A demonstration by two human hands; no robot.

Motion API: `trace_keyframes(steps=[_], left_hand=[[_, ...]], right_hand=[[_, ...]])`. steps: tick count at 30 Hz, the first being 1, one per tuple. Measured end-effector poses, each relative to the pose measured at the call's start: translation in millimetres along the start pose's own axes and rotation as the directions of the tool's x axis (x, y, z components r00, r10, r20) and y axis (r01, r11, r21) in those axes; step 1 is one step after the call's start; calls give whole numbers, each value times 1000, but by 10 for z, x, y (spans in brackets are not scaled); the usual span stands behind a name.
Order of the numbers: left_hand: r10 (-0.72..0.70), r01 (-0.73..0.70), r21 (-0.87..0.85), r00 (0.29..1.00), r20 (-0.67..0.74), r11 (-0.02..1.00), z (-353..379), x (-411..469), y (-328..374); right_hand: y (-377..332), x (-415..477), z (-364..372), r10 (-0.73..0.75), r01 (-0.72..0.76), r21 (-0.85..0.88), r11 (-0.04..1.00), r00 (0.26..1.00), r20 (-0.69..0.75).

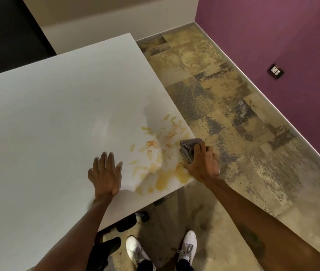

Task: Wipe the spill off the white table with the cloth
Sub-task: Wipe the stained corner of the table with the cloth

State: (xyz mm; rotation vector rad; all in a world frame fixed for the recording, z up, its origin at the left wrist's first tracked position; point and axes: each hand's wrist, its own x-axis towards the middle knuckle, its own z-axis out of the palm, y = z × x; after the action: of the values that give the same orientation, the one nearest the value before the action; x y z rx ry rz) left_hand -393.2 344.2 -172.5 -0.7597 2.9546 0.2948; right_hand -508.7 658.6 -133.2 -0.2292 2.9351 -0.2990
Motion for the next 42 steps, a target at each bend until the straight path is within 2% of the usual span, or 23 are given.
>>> trace_keyframes(steps=[5, 8, 11, 13, 16, 19, 22, 24, 26, 28, 31, 32, 36, 42], left_hand=[[-19, 21, -43, 999, 41, 999, 152, 111, -160], [-35, 40, -107, 998, 51, 994, 230, 136, -193], [-23, 24, -105, 1000, 16, 994, 300, 120, -196], [-34, 36, -104, 999, 21, 994, 323, 120, -199], [-44, 47, -76, 998, 34, 996, 347, 147, -210], [-46, 47, -34, 998, 46, 998, 331, 177, -206], [-52, 52, -11, 999, -6, 999, 348, 148, -208], [-34, 34, -12, 999, -36, 999, 378, 151, -229], [-19, 18, -13, 998, -64, 1000, 405, 155, -244], [-3, 3, -9, 997, -83, 1000, 404, 156, -240], [33, -28, 41, 993, -117, 999, 388, 122, -222], [29, -24, 42, 993, -117, 999, 376, 123, -219], [1, 7, 87, 996, -85, 996, 352, 147, -211], [-8, 9, 25, 999, -46, 1000, 386, 184, -244]], right_hand=[[135, 159, -20, -221, 205, -190, 960, 973, -65], [187, 249, -21, -292, 293, -138, 946, 956, 23], [223, 254, -12, -306, 307, -37, 951, 952, 22], [262, 230, 33, -286, 287, 43, 957, 958, -8], [270, 124, 151, -170, 183, 149, 972, 981, -92], [197, -14, 291, -59, 75, 104, 992, 987, -147], [198, -47, 339, -59, 81, 91, 993, 972, -226], [209, -30, 381, -77, 123, 200, 972, 972, -224], [213, -12, 412, -54, 92, 283, 955, 988, -142], [210, 9, 425, -55, 72, 219, 973, 995, -83], [180, 22, 443, -58, 54, -50, 997, 995, -85], [159, 27, 450, -37, 28, -90, 996, 994, -99], [111, 24, 524, 26, -30, -29, 999, 991, -128], [93, 141, 533, -28, 24, -30, 999, 989, -143]])
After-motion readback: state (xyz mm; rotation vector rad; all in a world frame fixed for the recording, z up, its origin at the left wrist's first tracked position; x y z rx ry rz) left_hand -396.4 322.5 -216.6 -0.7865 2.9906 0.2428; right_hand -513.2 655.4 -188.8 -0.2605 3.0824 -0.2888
